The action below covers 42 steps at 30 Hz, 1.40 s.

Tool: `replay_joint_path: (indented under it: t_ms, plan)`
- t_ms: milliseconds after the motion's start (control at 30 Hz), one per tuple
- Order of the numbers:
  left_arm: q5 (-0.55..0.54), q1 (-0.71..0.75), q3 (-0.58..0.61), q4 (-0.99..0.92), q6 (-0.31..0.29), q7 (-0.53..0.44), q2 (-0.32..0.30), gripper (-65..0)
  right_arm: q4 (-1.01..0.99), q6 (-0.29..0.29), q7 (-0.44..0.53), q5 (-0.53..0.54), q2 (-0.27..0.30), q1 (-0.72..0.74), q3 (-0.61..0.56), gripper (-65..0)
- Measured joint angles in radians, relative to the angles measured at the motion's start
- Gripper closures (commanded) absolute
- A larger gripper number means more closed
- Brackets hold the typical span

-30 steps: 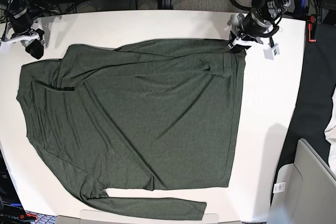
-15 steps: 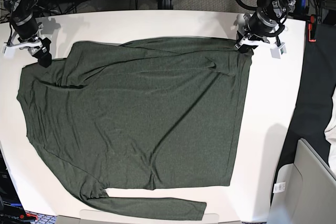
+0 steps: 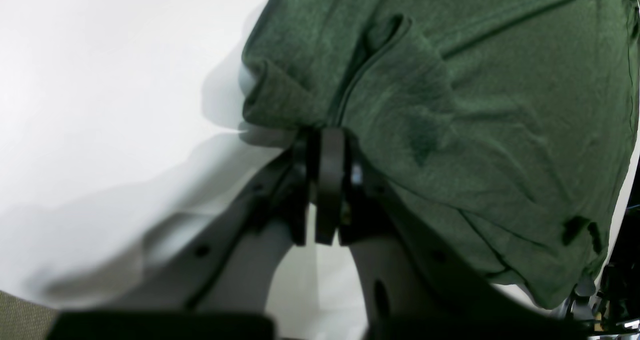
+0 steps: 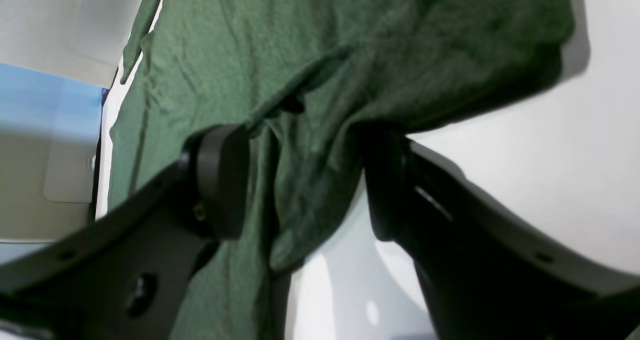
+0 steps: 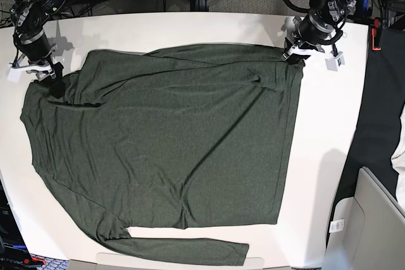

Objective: Fold the T-shirt properly
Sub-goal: 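Grasp the shirt edge with the right gripper near the collar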

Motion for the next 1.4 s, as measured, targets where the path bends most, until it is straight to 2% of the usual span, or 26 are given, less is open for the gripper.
replay_joint_path:
  t_ms: [167,300,567,667,833,867,900,933,1000,1167,1400]
  plan:
    - [0.0,0.0,0.0,0.0,0.0,0.0,0.0,0.0,-0.005,0.003,-0.006,-0.018,-0.001,0.014,0.0,-10.4]
    - [0.0,0.0,0.0,0.0,0.0,0.0,0.0,0.0,-0.005,0.003,-0.006,-0.018,-0.001,0.014,0.0,0.0]
    - [-0.002,0.036,0.0,0.002,-0.001,-0.003,-0.003,0.0,0.003,0.034,-0.024,0.047,-0.005,-0.031,0.064,-0.2]
    - [-0.002,0.075,0.0,0.032,-0.001,0.0,-0.002,0.0,0.006,0.039,-0.076,0.094,0.008,-0.057,0.101,-0.2]
    - [-0.003,0.1,0.0,0.069,-0.001,0.0,-0.003,0.0,0.009,0.045,-0.09,0.172,0.031,-0.133,0.122,-0.2]
    - [-0.002,0.103,0.0,0.071,-0.001,-0.002,-0.003,0.0,0.009,0.042,-0.09,0.175,0.039,-0.145,0.122,-0.2]
    - [-0.002,0.104,0.0,0.07,0.0,0.0,-0.004,0.0,0.008,0.001,-0.089,0.172,0.046,-0.157,0.122,-0.2]
    - [-0.002,0.107,0.0,0.07,0.0,0.0,-0.005,0.0,-0.01,-0.01,-0.085,0.197,0.047,-0.172,0.129,-0.2]
    - [-0.002,0.118,0.0,0.074,-0.001,-0.001,-0.003,0.0,-0.006,0.006,-0.09,0.233,0.041,-0.21,0.135,-0.2]
    - [-0.001,0.127,-0.001,0.106,0.005,-0.002,-0.004,0.0,0.058,-0.015,-0.116,0.183,0.049,-0.205,0.131,-0.2]
    - [-0.006,0.127,-0.001,0.113,0.0,0.0,-0.004,0.0,0.216,-0.013,-0.128,0.177,0.045,-0.219,0.125,-0.6]
